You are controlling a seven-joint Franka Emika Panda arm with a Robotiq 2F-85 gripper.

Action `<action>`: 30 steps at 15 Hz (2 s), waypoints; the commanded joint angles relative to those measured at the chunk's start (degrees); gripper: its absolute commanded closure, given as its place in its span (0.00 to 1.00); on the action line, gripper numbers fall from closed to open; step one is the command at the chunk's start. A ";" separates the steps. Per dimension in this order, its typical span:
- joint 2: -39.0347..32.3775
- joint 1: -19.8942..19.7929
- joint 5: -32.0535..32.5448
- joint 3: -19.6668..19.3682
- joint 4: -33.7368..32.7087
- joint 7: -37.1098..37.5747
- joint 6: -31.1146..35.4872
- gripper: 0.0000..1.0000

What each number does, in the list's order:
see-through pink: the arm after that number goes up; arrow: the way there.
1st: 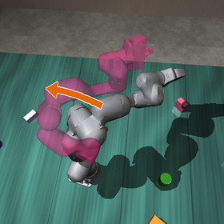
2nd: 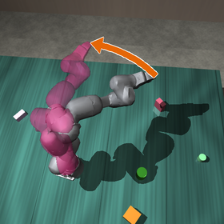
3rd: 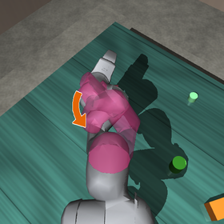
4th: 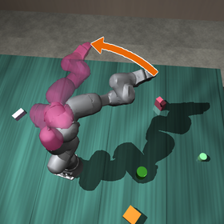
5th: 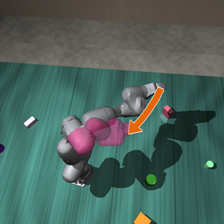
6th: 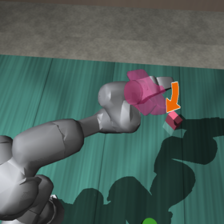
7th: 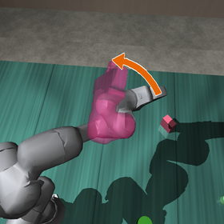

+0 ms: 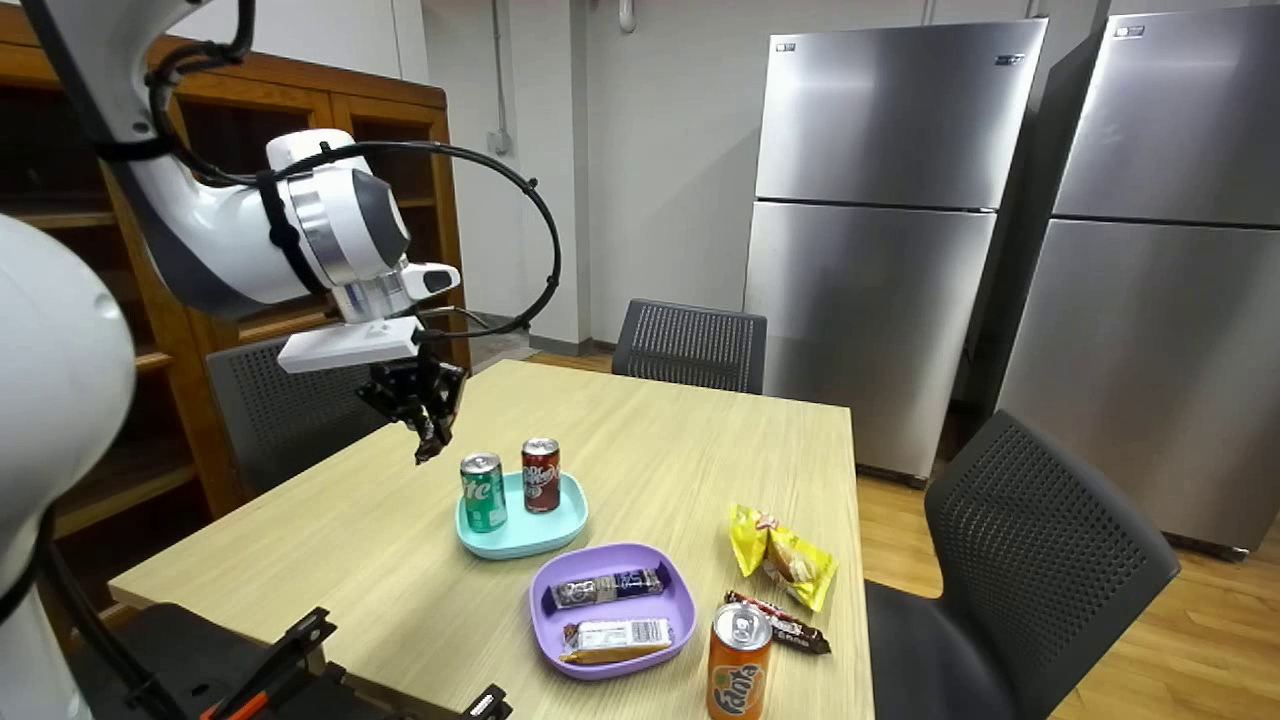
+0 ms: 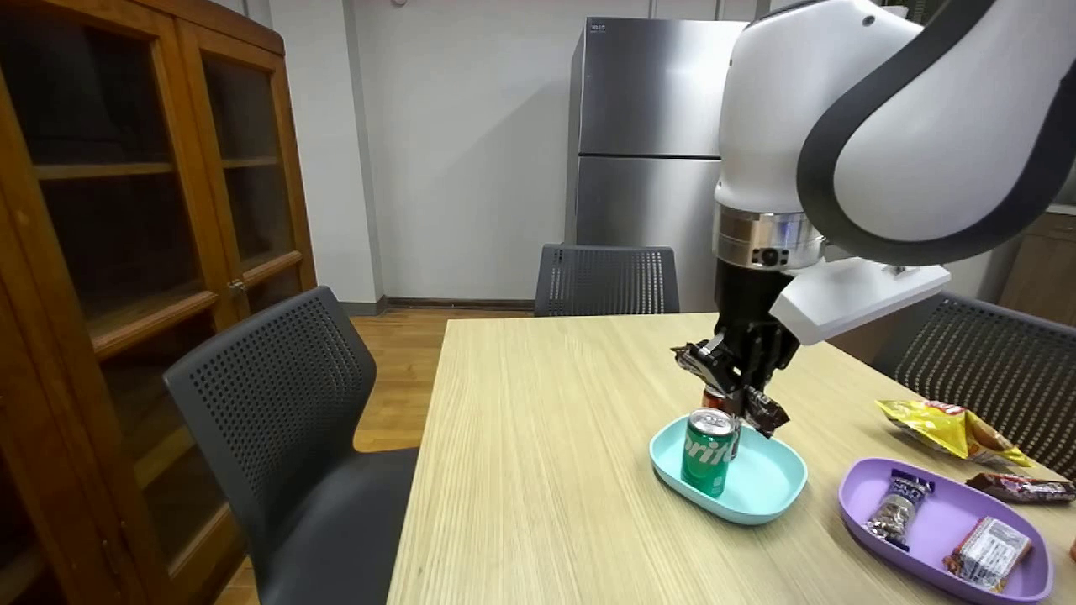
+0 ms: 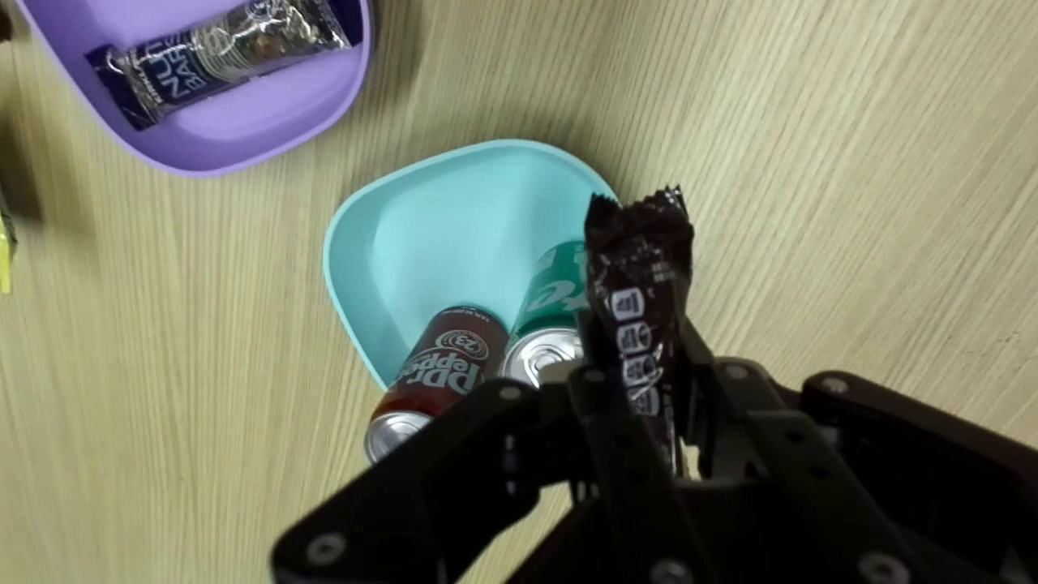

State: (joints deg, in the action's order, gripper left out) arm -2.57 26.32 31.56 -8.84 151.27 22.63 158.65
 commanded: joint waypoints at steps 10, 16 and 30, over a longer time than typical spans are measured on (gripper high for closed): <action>0.03 -4.25 1.94 -9.58 7.11 8.26 8.17 0.95; -3.93 -6.52 1.24 -15.19 8.29 9.61 14.69 0.95; -16.48 -21.80 -10.61 -8.00 7.67 12.13 28.10 0.95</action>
State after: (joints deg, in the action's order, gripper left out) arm -17.99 9.43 21.70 -20.23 158.94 33.00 184.21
